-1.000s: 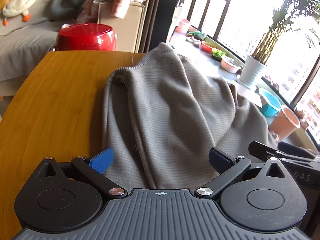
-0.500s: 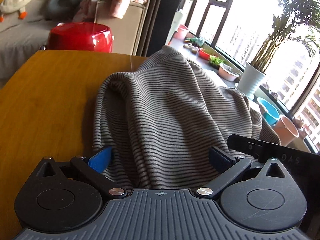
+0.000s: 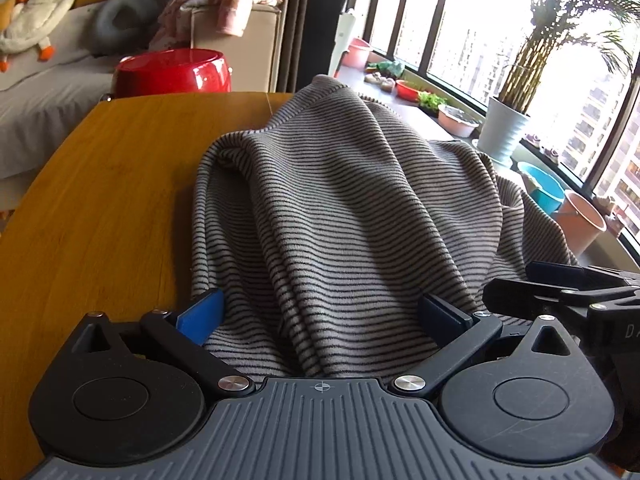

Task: Fold clothes
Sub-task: 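Move both tools forward onto the edge of the striped sweater, then close the right tool on the sweater edge while the left tool grasps another edge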

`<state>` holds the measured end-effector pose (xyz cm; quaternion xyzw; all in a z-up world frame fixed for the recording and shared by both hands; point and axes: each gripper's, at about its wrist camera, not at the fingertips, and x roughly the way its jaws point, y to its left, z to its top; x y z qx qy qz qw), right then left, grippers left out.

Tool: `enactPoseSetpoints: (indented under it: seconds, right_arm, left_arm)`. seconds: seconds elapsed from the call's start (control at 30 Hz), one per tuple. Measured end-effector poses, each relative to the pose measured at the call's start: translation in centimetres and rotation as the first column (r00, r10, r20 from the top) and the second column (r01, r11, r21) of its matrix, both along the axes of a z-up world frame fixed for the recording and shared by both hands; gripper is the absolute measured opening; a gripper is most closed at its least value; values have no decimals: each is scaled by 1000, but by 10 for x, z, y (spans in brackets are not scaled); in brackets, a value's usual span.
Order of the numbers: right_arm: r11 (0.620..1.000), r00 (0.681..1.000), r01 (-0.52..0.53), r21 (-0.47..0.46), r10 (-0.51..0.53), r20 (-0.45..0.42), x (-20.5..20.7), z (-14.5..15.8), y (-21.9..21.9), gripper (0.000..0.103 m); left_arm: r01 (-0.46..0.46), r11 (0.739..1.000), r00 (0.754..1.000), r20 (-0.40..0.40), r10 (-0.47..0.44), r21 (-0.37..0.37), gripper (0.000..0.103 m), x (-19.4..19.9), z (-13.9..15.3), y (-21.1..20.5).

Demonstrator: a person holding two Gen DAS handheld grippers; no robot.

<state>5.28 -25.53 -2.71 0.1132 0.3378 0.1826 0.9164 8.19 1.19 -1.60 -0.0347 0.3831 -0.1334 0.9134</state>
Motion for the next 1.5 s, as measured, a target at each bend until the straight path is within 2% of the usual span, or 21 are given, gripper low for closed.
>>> enactPoseSetpoints:
  seconds: [0.17, 0.4, 0.53, 0.6, 0.63, 0.67, 0.73, 0.8, 0.9, 0.97, 1.03, 1.1, 1.13, 1.23, 1.37, 1.5]
  right_arm:
    - [998, 998, -62, -4, 62, 3, -36, 1, 3, 103]
    - [988, 995, -98, -117, 98, -13, -58, 10, 15, 103]
    - [983, 994, -40, -178, 58, 98, -62, 32, 17, 102]
    - [985, 987, -55, -165, 78, 137, -61, 46, 19, 95]
    - [985, 984, -62, -159, 88, 157, -60, 53, 20, 83]
    - [986, 981, -74, -148, 98, 169, -59, 59, 21, 66]
    - [989, 983, -115, -92, 126, 132, -49, 61, 24, 47]
    - [987, 984, -152, -43, 156, 90, -37, 60, 30, 44]
    - [977, 977, -204, -53, 207, 45, -19, 48, 50, 44]
    - [969, 972, -235, -74, 234, -22, -4, 33, 66, 55]
    - [964, 970, -244, -104, 243, -23, 3, 25, 79, 53]
    - [962, 965, -258, -93, 260, 16, 9, 45, 82, 14]
    - [960, 963, -265, -88, 268, 36, 13, 55, 84, 5]
    - [955, 952, -286, -74, 292, 95, 23, 85, 89, 5]
    - [959, 945, -283, -19, 282, 166, 40, 122, 89, 5]
    - [959, 946, -283, -10, 280, 165, 50, 127, 92, 5]
  left_arm:
    - [32, 999, 999, -16, -32, 1, 103, -30, 2, 13]
    - [99, 995, 994, -53, -100, -12, 103, -52, 5, 22]
    - [91, 996, 994, -57, -91, -13, 103, -49, 11, 26]
    - [72, 997, 996, -48, -72, -12, 103, -47, 14, 26]
    - [65, 998, 997, -42, -65, -6, 103, -46, 15, 27]
    - [58, 998, 998, -37, -58, 0, 103, -45, 17, 27]
    - [52, 999, 998, -36, -52, 0, 103, -45, 18, 28]
    - [49, 999, 998, -33, -49, 2, 103, -45, 18, 30]
    - [48, 999, 998, -29, -48, 2, 103, -46, 19, 32]
    - [61, 998, 998, -4, -61, 19, 103, -48, 19, 34]
    - [75, 996, 997, 22, -76, 36, 103, -50, 19, 36]
    - [89, 994, 994, 59, -92, 58, 103, -52, 20, 39]
    - [95, 993, 991, 84, -101, 71, 103, -53, 21, 40]
    - [89, 993, 978, 183, -103, 81, 103, -47, 32, 42]
    - [67, 993, 937, 336, -94, 93, 103, -29, 48, 31]
    - [38, 994, 907, 413, -76, 99, 103, 4, 53, 12]
